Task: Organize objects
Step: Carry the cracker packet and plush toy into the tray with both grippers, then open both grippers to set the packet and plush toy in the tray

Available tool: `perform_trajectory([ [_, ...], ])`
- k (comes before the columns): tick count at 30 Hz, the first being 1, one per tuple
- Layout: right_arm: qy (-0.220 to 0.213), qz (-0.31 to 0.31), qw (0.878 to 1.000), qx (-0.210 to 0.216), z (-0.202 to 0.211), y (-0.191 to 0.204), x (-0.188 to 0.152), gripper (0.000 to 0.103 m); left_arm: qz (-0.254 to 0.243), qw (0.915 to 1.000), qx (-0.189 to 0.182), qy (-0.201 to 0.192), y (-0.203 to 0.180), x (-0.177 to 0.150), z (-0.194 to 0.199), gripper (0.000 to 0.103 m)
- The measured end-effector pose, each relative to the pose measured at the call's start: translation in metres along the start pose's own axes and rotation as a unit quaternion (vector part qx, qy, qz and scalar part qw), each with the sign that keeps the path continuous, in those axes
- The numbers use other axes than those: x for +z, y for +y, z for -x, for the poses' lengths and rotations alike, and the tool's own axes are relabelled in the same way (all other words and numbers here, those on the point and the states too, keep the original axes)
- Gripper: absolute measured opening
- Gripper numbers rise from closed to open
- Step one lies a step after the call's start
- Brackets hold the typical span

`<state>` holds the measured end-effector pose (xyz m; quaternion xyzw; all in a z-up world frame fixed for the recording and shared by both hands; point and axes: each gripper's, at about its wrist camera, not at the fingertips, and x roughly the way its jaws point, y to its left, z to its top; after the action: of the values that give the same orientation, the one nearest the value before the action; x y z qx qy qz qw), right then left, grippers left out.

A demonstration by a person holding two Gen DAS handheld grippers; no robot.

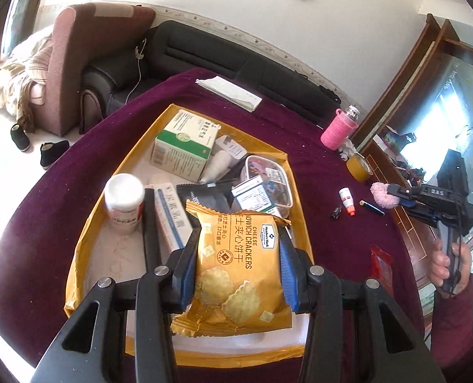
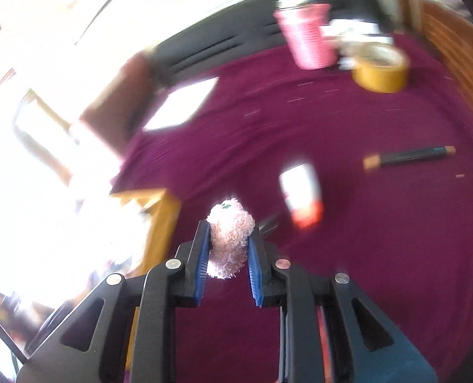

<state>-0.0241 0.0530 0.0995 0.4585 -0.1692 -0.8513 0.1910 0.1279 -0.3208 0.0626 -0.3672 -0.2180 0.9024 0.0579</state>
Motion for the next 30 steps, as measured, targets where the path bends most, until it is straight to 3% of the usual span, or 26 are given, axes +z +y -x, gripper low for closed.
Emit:
perform_trajectory([
  [6,0.081,0.104,0.988,0.079,-0.034,0.107,-0.075,0.020,0.001,0.9993,0.015,0.034,0.008,-0.017,-0.004,0.039],
  [11,0.140,0.172,0.973,0.070,-0.075,0.163,-0.132,0.020,-0.016,0.9983,0.047,0.032,0.013,-0.023,-0.006,0.039],
  [15,0.169,0.197,0.965,0.036,-0.097,0.175,-0.165,0.023,-0.021,0.9971,0.068,0.027,0.019,-0.025,-0.007,0.039],
  [19,0.155,0.235,0.959,-0.021,-0.101,0.180,-0.172,0.028,-0.032,0.9976,0.062,0.007,0.017,-0.027,0.001,0.046],
  [20,0.147,0.242,0.959,-0.028,-0.097,0.181,-0.173,0.034,-0.036,0.9974,0.062,0.002,0.016,-0.027,0.004,0.052],
  [23,0.121,0.257,0.959,-0.024,-0.080,0.183,-0.165,0.051,-0.044,0.9970,0.064,-0.009,0.011,-0.026,0.010,0.057],
  [27,0.086,0.250,0.964,-0.022,-0.066,0.191,-0.158,0.051,-0.055,0.9956,0.073,-0.018,0.002,-0.024,0.020,0.063],
  [30,0.051,0.251,0.965,-0.063,-0.065,0.190,-0.153,0.052,-0.066,0.9945,0.076,-0.028,-0.006,-0.024,0.029,0.065],
])
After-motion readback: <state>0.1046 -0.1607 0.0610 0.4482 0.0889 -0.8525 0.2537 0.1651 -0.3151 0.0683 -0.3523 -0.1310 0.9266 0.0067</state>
